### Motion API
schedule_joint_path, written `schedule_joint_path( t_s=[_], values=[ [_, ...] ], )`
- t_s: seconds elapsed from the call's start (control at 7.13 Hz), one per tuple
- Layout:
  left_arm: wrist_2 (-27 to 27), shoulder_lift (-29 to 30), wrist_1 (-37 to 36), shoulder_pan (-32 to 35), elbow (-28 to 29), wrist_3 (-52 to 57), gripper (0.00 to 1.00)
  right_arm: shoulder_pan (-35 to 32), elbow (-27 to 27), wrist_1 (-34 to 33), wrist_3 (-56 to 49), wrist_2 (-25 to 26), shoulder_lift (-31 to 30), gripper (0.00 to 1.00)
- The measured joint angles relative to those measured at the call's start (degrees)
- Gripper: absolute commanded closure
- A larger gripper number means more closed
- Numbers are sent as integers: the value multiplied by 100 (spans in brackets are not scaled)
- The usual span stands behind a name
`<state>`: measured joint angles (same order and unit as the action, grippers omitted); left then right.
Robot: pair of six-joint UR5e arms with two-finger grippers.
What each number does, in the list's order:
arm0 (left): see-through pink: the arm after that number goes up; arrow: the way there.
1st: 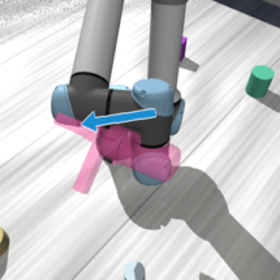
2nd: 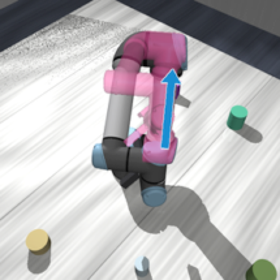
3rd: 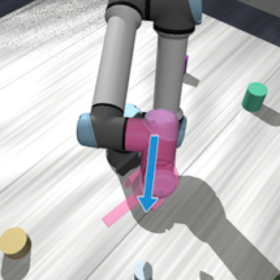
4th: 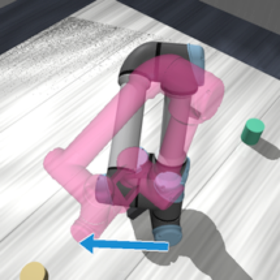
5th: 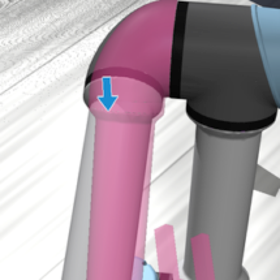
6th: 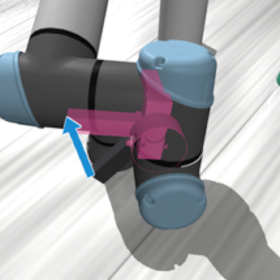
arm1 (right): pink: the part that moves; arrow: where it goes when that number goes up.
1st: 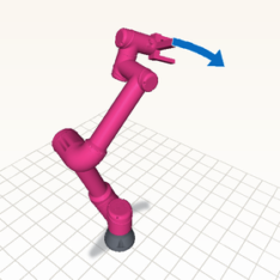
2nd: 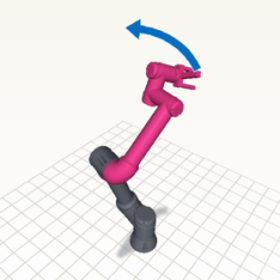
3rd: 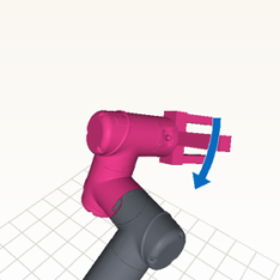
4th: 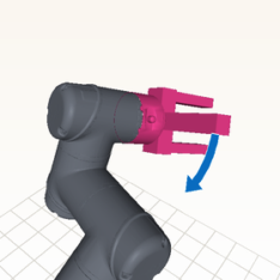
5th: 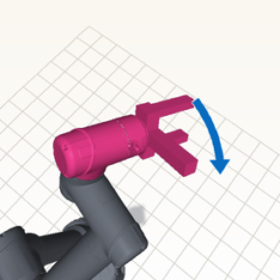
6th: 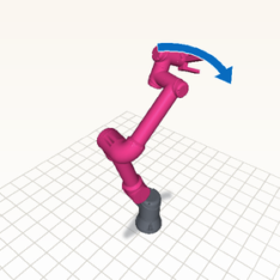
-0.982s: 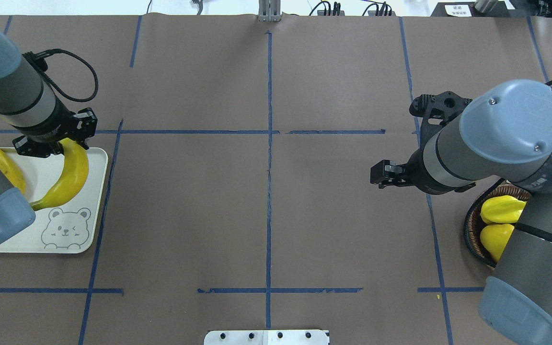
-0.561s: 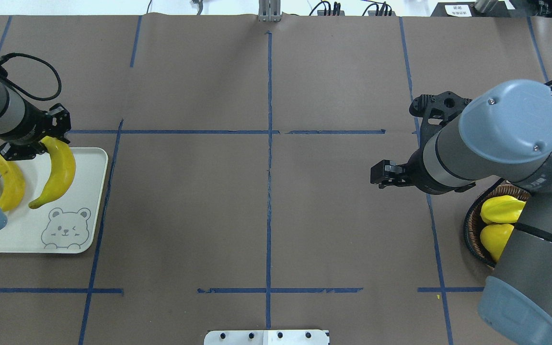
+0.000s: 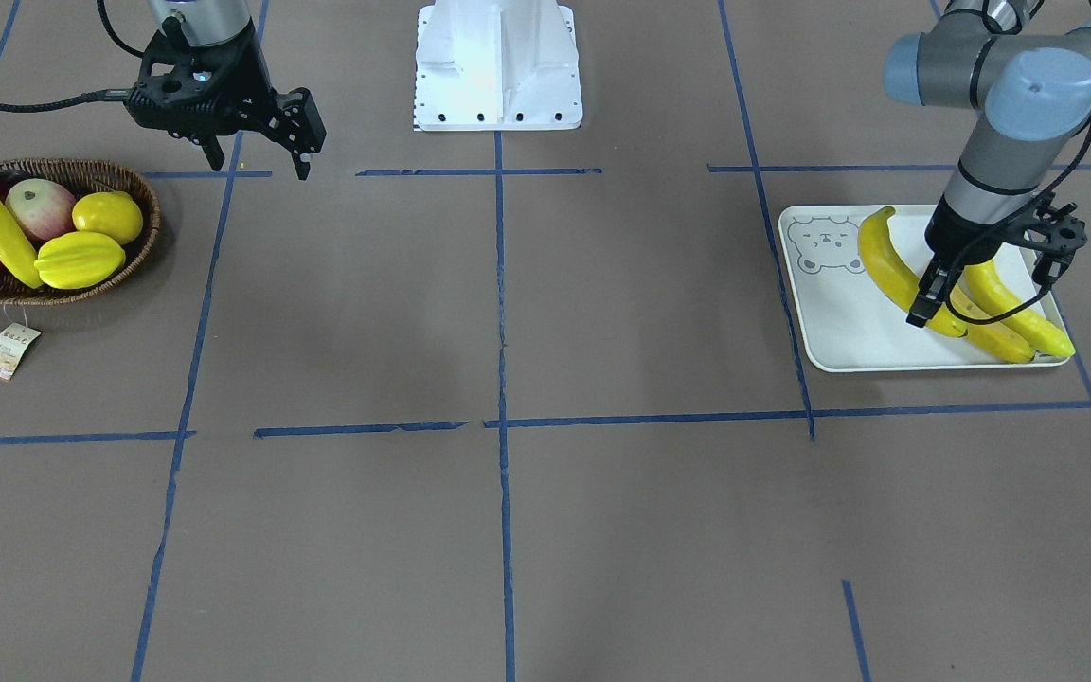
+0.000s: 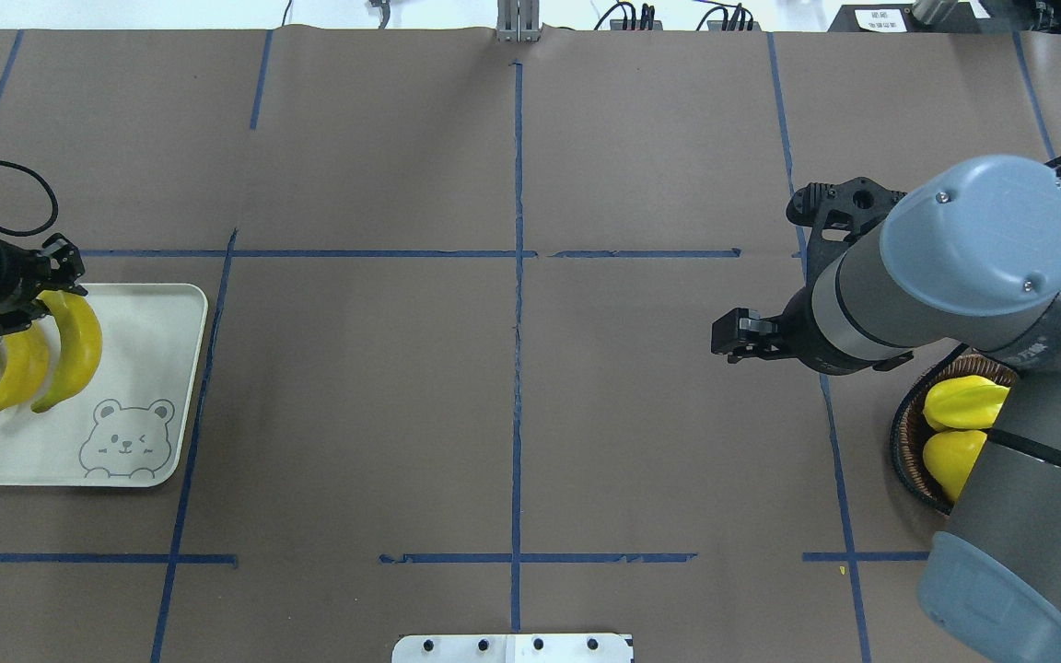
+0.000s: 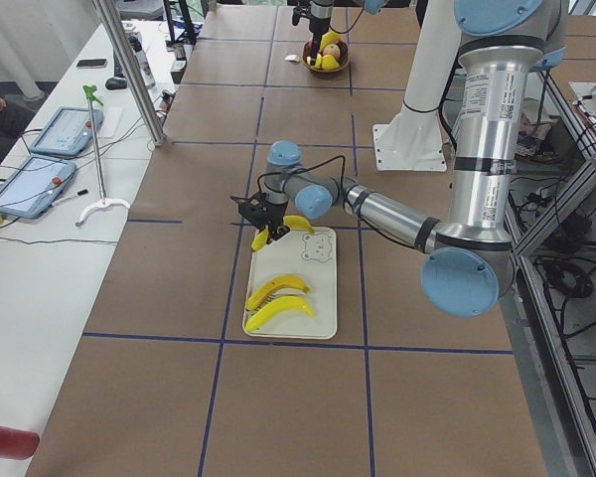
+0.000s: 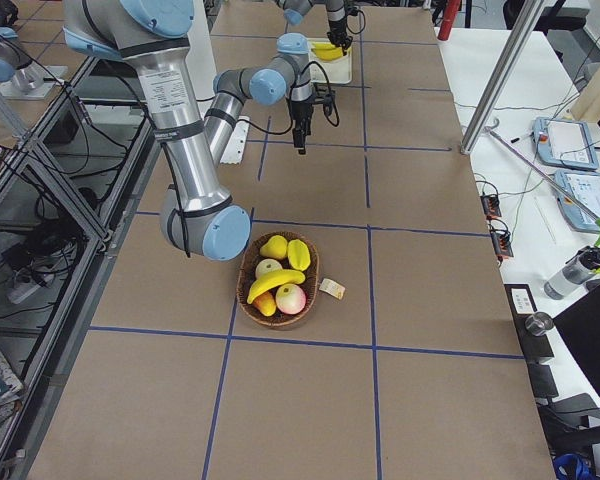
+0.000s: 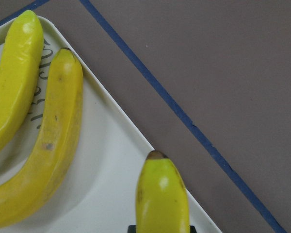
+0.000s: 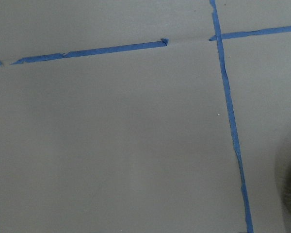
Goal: Transfer all bananas from basket to plate
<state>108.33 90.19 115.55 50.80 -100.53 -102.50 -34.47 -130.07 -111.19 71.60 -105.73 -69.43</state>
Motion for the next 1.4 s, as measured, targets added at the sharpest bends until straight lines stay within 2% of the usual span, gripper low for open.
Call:
schedule_joint_path(
  t_s=[0.14,0.42,0.56,0.7,0.84,0.98,1.4],
  values=[
    [-6,-38,135,0,206,-9,80,2,-1,0,12,0,0,0],
    [-13,-55,261,13,419,-13,71,2,-5,0,31,0,8,0],
    [-14,-57,281,36,475,-4,47,2,-1,1,36,0,16,0],
    [-14,-51,288,73,532,17,43,6,3,0,37,0,24,0],
    [-12,-40,291,127,586,41,30,8,6,0,37,0,33,0],
    [-8,-33,292,182,613,83,0,9,7,1,38,0,39,0],
    [24,6,290,349,577,519,0,6,-13,0,38,-2,57,0]
  ],
)
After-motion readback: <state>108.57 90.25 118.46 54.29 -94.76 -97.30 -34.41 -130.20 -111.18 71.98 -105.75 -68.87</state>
